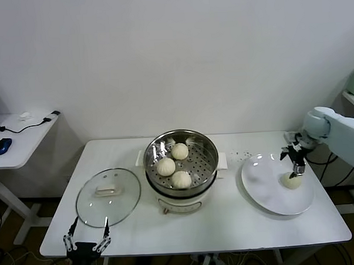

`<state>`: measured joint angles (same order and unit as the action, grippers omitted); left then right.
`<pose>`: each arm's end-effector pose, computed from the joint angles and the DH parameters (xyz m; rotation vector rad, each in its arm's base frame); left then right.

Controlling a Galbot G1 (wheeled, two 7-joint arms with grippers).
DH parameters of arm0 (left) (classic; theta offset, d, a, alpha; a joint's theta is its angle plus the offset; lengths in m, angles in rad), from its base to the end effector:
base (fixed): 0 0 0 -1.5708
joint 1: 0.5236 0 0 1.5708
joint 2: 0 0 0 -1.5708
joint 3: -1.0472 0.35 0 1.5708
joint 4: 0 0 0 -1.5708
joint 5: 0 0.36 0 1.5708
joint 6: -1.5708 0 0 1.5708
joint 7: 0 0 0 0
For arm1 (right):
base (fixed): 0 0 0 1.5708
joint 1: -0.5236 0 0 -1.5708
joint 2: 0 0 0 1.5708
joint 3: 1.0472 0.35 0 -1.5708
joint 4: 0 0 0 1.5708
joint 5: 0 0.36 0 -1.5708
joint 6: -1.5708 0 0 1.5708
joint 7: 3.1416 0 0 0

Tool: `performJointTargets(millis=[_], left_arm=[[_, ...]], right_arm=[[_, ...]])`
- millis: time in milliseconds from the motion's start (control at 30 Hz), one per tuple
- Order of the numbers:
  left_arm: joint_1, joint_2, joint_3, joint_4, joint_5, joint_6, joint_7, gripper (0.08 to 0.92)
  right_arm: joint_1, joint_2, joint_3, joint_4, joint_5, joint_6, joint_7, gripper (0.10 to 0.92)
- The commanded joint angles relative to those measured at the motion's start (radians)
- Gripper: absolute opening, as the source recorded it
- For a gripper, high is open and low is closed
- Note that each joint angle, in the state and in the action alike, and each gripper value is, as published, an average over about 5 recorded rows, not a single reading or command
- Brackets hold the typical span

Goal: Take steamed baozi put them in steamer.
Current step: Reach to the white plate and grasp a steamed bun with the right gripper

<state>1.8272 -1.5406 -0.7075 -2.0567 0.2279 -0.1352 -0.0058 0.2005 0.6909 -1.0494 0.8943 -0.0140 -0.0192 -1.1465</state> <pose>0.0959 0.0637 -0.3481 0.1163 -2.9205 -0.5403 0.5526 -0.2646 -0.1857 1.1493 -1.2696 1.2907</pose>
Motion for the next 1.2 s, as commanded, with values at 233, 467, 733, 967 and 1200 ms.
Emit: performJointTargets(millis=[233,467,733,967,1200], left_arm=[[-0.015,-0.009,0.008,0.012,0.022,0.009,-0.001,0.823],[-0.024,-0.014,0.011,0.011,0.028,0.016,-0.003,0.823],[-0.022,-0.013,0.008,0.012,0.028,0.015,-0.004,0.823],[-0.019,-0.013,0.009,0.011,0.029,0.014,-0.004,0.823],[-0.012,-0.014,0.011,0.009,0.030,0.013,-0.006,0.823]], right_arm=[[-0.196,0.103,0.288,-0.272,-0.201,0.071,-0.004,0.823],[-0.202,0.156,0.325,-0.323,-0.225,0.079,-0.005,0.823],[-0.199,0.173,0.317,-0.329,-0.224,0.079,-0.019,0.823],[-0.195,0.173,0.318,-0.335,-0.220,0.081,-0.027,0.783],[-0.187,0.166,0.306,-0.329,-0.178,0.080,-0.035,0.634]])
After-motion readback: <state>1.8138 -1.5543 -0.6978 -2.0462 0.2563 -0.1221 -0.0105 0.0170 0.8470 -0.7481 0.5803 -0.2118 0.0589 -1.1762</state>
